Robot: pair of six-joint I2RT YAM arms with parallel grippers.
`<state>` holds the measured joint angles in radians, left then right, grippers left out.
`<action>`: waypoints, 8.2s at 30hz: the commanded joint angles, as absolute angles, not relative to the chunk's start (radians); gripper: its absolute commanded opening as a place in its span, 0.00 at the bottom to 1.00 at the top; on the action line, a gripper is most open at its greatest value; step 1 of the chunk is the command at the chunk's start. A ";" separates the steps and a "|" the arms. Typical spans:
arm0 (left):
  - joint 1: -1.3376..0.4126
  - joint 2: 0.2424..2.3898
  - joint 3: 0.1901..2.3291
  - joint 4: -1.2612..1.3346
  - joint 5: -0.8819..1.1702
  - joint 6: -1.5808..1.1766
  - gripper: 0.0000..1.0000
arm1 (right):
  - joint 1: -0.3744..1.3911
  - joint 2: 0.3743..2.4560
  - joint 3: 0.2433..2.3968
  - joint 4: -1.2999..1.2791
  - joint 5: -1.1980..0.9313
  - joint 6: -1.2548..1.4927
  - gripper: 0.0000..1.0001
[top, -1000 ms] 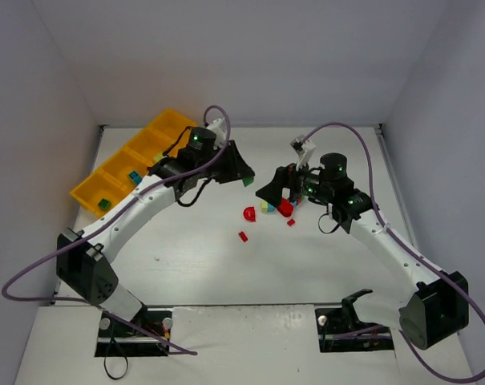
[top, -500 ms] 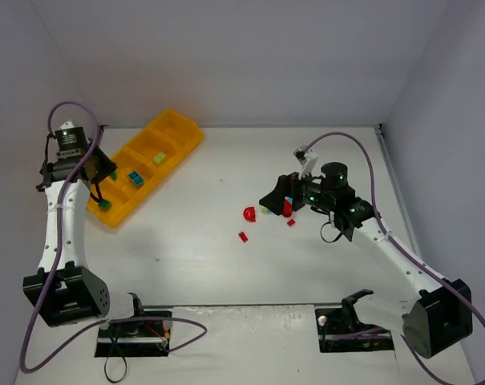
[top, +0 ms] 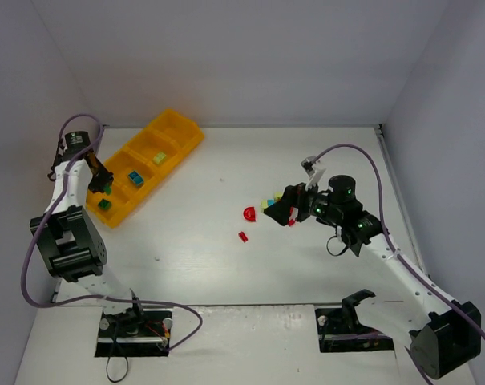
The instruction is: Sort the legos into containers by color
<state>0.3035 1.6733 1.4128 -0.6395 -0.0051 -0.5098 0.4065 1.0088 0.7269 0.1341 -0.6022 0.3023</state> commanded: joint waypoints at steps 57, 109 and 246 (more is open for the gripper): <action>-0.709 2.085 1.707 -0.637 0.046 -0.649 0.71 | 0.370 0.877 0.687 0.023 -0.287 0.387 0.76; -0.140 2.388 2.468 -0.572 -0.063 -0.457 0.36 | 0.351 0.994 0.706 0.057 -0.278 0.359 0.76; -0.267 2.122 2.096 -0.304 0.159 -0.399 0.40 | 0.330 1.041 0.687 0.051 -0.221 0.353 0.43</action>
<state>-0.1936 2.3127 2.1395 -0.3737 0.0006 -0.3470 0.3332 1.0077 0.6426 -0.0067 -0.2749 0.3763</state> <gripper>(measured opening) 0.395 0.452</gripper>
